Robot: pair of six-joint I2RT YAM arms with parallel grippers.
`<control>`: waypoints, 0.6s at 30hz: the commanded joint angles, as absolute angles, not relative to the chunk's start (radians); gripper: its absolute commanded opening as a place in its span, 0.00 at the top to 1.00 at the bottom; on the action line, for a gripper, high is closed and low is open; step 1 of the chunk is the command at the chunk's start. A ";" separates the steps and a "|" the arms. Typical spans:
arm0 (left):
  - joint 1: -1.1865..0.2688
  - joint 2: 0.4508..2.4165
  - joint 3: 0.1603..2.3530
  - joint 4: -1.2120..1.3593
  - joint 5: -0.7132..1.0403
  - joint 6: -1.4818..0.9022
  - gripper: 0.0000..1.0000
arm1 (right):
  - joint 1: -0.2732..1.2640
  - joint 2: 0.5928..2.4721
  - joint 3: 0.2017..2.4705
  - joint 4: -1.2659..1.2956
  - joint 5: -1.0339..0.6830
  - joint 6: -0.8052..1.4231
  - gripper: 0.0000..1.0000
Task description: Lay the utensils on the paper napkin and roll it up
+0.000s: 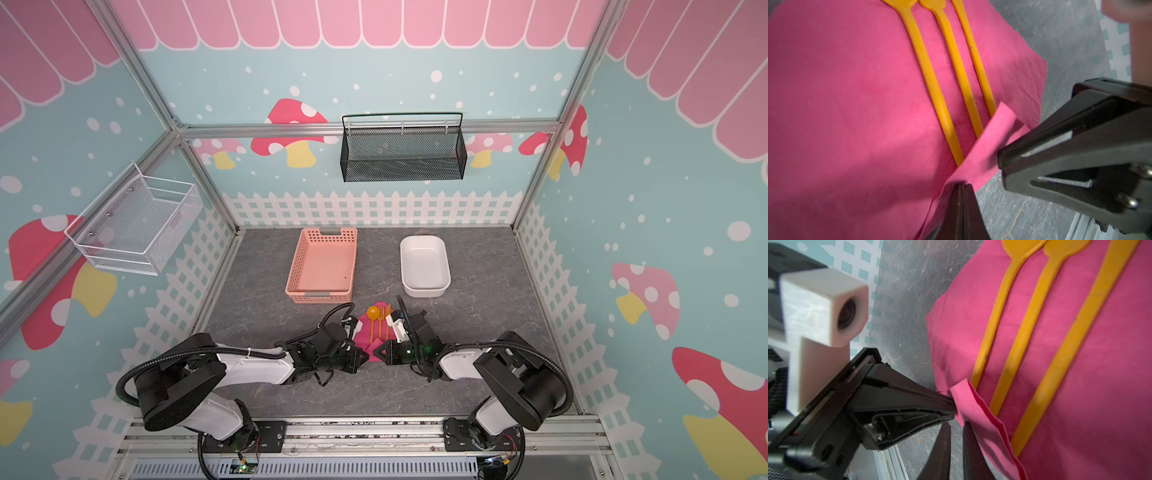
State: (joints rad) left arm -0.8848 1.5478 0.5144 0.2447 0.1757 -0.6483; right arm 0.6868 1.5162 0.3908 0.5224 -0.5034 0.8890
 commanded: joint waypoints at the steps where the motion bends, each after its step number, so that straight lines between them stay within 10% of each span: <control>1: -0.879 1.560 0.541 0.253 0.161 -0.662 0.97 | 0.676 1.551 0.416 0.584 -0.534 0.905 0.84; 18: -0.871 1.551 0.544 0.233 0.158 -0.664 0.97 | 0.632 1.614 0.435 0.592 -0.539 0.906 0.85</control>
State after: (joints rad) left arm -0.8780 1.5524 0.5266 0.2401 0.1753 -0.6510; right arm 0.6384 1.5970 0.4194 0.5774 -0.5304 0.8951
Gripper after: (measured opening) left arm 0.049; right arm 0.153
